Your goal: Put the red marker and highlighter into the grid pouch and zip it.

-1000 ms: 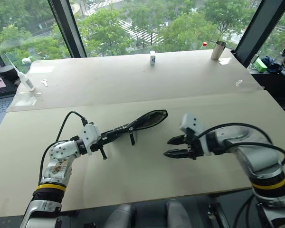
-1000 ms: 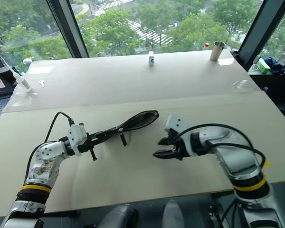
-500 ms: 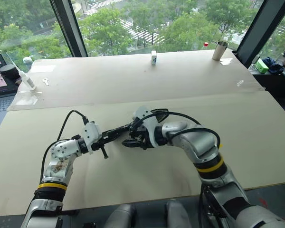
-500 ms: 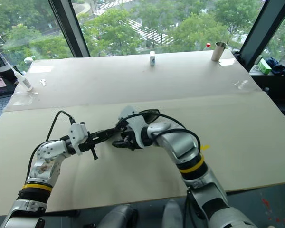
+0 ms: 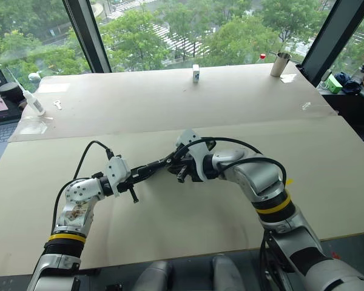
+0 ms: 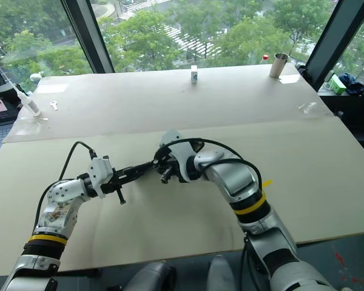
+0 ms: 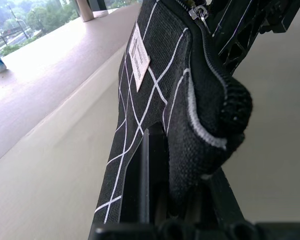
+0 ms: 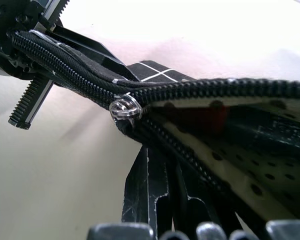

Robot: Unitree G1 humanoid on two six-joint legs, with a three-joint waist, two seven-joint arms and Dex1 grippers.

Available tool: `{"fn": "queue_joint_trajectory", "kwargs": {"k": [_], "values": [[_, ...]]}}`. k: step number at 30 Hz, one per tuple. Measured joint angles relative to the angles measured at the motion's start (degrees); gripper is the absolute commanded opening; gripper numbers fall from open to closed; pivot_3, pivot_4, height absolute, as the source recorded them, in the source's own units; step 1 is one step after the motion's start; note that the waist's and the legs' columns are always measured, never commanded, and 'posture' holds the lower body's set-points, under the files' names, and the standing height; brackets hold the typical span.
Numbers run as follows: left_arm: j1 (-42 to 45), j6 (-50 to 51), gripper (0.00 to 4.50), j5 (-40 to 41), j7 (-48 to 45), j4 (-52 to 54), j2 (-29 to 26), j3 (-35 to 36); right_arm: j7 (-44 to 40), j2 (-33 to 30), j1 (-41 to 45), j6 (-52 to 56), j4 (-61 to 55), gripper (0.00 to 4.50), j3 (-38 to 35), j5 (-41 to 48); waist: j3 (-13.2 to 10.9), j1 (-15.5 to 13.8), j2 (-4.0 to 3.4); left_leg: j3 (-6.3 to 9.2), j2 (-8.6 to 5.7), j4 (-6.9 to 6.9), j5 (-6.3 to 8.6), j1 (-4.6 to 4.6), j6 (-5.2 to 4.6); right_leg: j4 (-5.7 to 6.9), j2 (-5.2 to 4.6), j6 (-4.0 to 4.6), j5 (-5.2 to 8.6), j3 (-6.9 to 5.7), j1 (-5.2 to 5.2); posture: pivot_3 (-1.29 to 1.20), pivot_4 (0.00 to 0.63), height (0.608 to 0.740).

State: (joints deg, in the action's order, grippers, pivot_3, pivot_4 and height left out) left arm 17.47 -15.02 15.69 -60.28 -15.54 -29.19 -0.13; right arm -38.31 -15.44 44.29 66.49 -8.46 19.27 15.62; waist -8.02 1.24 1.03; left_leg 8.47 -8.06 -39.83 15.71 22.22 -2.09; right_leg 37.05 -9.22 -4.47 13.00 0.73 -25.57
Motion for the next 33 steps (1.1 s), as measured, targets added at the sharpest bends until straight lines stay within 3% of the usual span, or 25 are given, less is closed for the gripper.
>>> {"fn": "queue_joint_trajectory", "kwargs": {"k": [5, 10, 14, 18, 20, 23, 24, 29, 33], "values": [[0.15, -0.14, 0.00, -0.19, -0.10, -0.04, -0.07, -0.31, -5.53, -8.73, -1.32, -0.04, -7.38, 0.01, -0.72, 4.31, 0.00, -0.30, 0.00, 0.00, -0.02, -0.01, 0.01, 0.05, -0.02, -0.08, -0.01, 0.00, 0.00, -0.01, 0.00, 0.00, 0.150, 0.739], [-0.51, -1.28, 0.00, -0.14, -0.81, 0.95, -0.30, -0.91, -16.19, -30.24, -10.17, -7.81, -12.81, 0.01, -2.88, 5.61, 0.00, -1.04, 0.01, -0.06, -0.08, -0.03, 0.06, 0.03, -0.11, -0.34, -0.07, -0.03, -0.01, -0.09, 0.19, 0.00, 0.150, 0.739], [-0.28, -1.41, 0.00, -0.17, -0.97, 1.03, -0.39, -1.04, -19.03, -37.09, -11.52, -16.98, -8.97, 0.01, -4.29, 2.75, -0.01, -0.25, 0.01, -0.31, 0.09, 0.06, 0.07, -0.19, -0.11, -0.28, -0.04, -0.02, -0.01, -0.07, 0.26, 0.00, 0.150, 0.739], [-0.15, -1.81, 0.00, -0.18, -1.21, 1.15, -0.36, -1.93, -20.63, -38.02, -11.53, -23.56, -5.34, 0.01, -4.37, 1.31, -0.01, -0.39, 0.02, -0.37, 0.08, 0.04, 0.10, -0.20, -0.16, -0.30, -0.07, -0.03, -0.01, -0.03, 0.28, 0.00, 0.150, 0.739], [-0.14, -1.84, 0.00, -0.20, -1.20, 0.95, -0.47, -1.88, -19.97, -36.05, -10.91, -24.20, -3.52, 0.68, -4.58, 1.21, -0.01, -0.42, 0.02, -0.40, 0.08, 0.01, 0.11, -0.20, -0.17, -0.32, -0.07, -0.03, -0.01, 0.00, 0.29, 0.00, 0.150, 0.739], [-0.15, -1.84, 0.00, -0.20, -1.15, 0.79, -0.58, -1.79, -19.33, -34.80, -10.63, -24.24, -2.63, 1.07, -4.94, 1.21, -0.01, -0.44, 0.02, -0.42, 0.08, 0.01, 0.11, -0.19, -0.17, -0.33, -0.08, -0.03, -0.01, 0.02, 0.28, 0.00, 0.150, 0.739], [-0.15, -1.84, 0.00, -0.21, -1.14, 0.62, -0.66, -1.67, -18.80, -33.92, -10.37, -24.24, -1.95, 1.51, -5.27, 1.26, -0.01, -0.48, 0.02, -0.42, 0.07, 0.01, 0.11, -0.19, -0.17, -0.32, -0.08, -0.03, -0.01, 0.02, 0.28, 0.00, 0.150, 0.739], [0.33, -2.33, 0.00, -0.51, -1.74, -0.43, -0.71, -1.77, -18.79, -32.13, -9.62, -20.64, -2.16, 1.51, -8.56, 5.02, -0.02, -0.80, 0.02, -0.41, 0.06, 0.00, 0.13, -0.15, -0.21, -0.36, -0.10, -0.03, -0.02, 0.01, 0.28, 0.00, 0.150, 0.739], [3.61, -5.01, 0.00, -2.17, -3.46, -4.28, 0.53, -3.57, -23.65, -38.76, -14.29, -18.09, -0.14, 1.51, -17.44, 9.85, -0.02, -2.07, 0.02, -0.44, -0.01, -0.03, 0.20, -0.14, -0.33, -0.45, -0.16, -0.10, -0.05, -0.02, 0.34, 0.00, 0.150, 0.739]]}}
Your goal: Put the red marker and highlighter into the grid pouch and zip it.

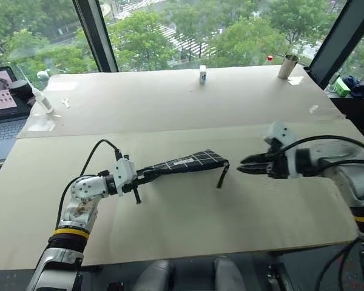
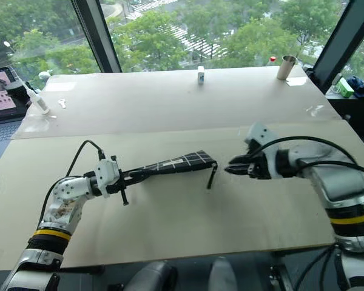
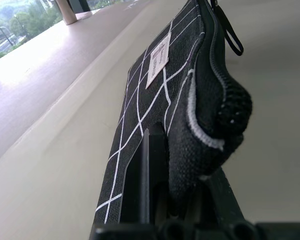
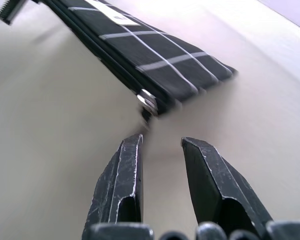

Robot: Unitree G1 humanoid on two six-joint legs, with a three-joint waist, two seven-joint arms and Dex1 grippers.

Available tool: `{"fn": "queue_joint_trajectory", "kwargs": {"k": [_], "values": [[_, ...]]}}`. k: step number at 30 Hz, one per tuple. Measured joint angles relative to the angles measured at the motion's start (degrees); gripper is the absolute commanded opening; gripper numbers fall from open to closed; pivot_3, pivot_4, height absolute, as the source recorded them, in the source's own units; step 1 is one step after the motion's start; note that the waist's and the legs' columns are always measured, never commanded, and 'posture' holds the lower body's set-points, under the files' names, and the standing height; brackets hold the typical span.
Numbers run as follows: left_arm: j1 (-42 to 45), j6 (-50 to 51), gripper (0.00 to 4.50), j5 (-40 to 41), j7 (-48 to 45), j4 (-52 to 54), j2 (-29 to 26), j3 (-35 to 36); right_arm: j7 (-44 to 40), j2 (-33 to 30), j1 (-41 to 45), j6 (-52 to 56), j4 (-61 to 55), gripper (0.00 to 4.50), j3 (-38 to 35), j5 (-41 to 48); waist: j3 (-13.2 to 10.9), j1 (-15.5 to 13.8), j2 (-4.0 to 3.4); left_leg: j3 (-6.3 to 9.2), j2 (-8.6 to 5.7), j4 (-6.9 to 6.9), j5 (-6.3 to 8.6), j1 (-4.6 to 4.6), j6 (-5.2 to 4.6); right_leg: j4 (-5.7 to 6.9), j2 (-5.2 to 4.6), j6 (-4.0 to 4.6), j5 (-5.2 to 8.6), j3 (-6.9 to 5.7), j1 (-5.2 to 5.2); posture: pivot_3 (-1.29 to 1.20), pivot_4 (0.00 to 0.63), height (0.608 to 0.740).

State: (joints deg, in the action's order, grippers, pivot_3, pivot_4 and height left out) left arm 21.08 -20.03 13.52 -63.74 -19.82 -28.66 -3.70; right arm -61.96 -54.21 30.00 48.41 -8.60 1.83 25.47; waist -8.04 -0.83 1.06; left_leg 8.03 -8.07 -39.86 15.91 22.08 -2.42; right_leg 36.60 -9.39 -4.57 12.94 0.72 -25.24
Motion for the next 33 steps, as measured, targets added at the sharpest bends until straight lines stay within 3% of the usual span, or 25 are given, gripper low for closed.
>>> {"fn": "queue_joint_trajectory", "kwargs": {"k": [2, 9, 14, 15, 21, 23, 27, 30, 33], "values": [[4.87, -5.67, 0.00, -2.50, -2.06, -6.58, 1.92, -2.56, 0.49, -0.70, -4.66, -3.17, -0.51, 1.51, -10.38, 1.34, -0.01, -0.34, 0.02, -0.05, 0.02, -0.01, 0.00, -0.01, 0.01, -0.01, 0.01, -0.01, -0.01, 0.01, 0.01, 0.00, 0.150, 0.739], [16.33, -17.44, 2.51, -4.45, -9.39, -22.36, 3.59, -5.00, 0.66, -0.85, -21.67, -2.88, -14.05, 1.54, -22.96, 7.27, -0.02, -0.01, 0.03, -0.13, 0.04, -0.04, 0.04, 0.02, -0.07, -0.03, -0.03, -0.06, -0.04, 0.02, 0.04, 0.00, 0.150, 0.739], [17.96, -20.16, 4.33, -4.85, -12.18, -26.17, 3.51, -5.31, 4.17, -0.06, -25.17, -1.69, -18.31, 1.54, -26.72, 9.62, -0.02, 0.58, 0.04, -0.37, 0.03, -0.07, 0.11, -0.08, -0.20, -0.06, -0.09, -0.15, -0.09, 0.11, 0.07, 0.00, 0.150, 0.739], [17.59, -20.76, 4.48, -5.50, -11.80, -26.15, 3.15, -5.31, 4.74, -0.07, -25.58, -1.69, -18.83, 1.54, -26.84, 9.61, -0.02, 0.57, 0.04, -0.36, 0.04, -0.07, 0.11, -0.09, -0.20, -0.06, -0.08, -0.16, -0.10, 0.10, 0.07, 0.00, 0.150, 0.739], [11.78, -20.28, 4.48, -8.55, -5.61, -26.00, -8.31, -1.61, 5.66, -1.25, -28.84, -2.03, -19.58, 1.54, -26.79, 9.31, -0.02, 1.13, 0.04, -0.37, 0.09, -0.02, 0.11, -0.21, -0.19, 0.04, -0.04, -0.16, -0.10, 0.12, 0.03, 0.00, 0.150, 0.739], [8.06, -13.68, 4.48, -5.71, -5.29, -24.26, -13.33, 2.48, 5.45, -2.14, -28.99, -3.55, -18.31, 1.54, -26.62, 8.15, -0.03, 1.53, 0.01, -0.39, 0.10, 0.02, 0.22, -0.27, -0.36, 0.07, -0.03, -0.16, -0.09, 0.11, 0.02, 0.00, 0.150, 0.739], [-6.06, 18.80, 4.48, 9.54, -4.16, -5.78, -19.94, 12.80, 7.34, 0.77, -27.12, -11.50, -11.90, 1.54, -25.01, 4.15, -0.06, 1.57, -0.02, -0.40, 0.09, 0.02, 0.26, -0.33, -0.40, 0.09, -0.03, -0.20, -0.09, 0.10, 0.06, 0.00, 0.150, 0.739], [-14.97, 31.69, 4.48, 14.79, 1.30, 4.80, -20.62, 18.84, 7.49, 0.92, -26.86, -15.65, -8.12, 1.54, -22.46, 0.68, -0.10, 1.33, -0.07, -0.40, 0.10, 0.03, 0.26, -0.38, -0.29, 0.08, -0.02, -0.21, -0.09, 0.11, 0.07, 0.00, 0.150, 0.739], [-21.16, 38.31, 4.48, 16.54, 5.39, 11.20, -20.51, 22.78, 7.63, 1.03, -26.73, -18.65, -4.99, 1.54, -19.38, -2.34, -0.10, 1.10, -0.07, -0.40, 0.15, 0.06, 0.29, -0.43, -0.18, 0.09, 0.04, -0.19, -0.10, 0.11, 0.09, 0.00, 0.150, 0.739]]}}
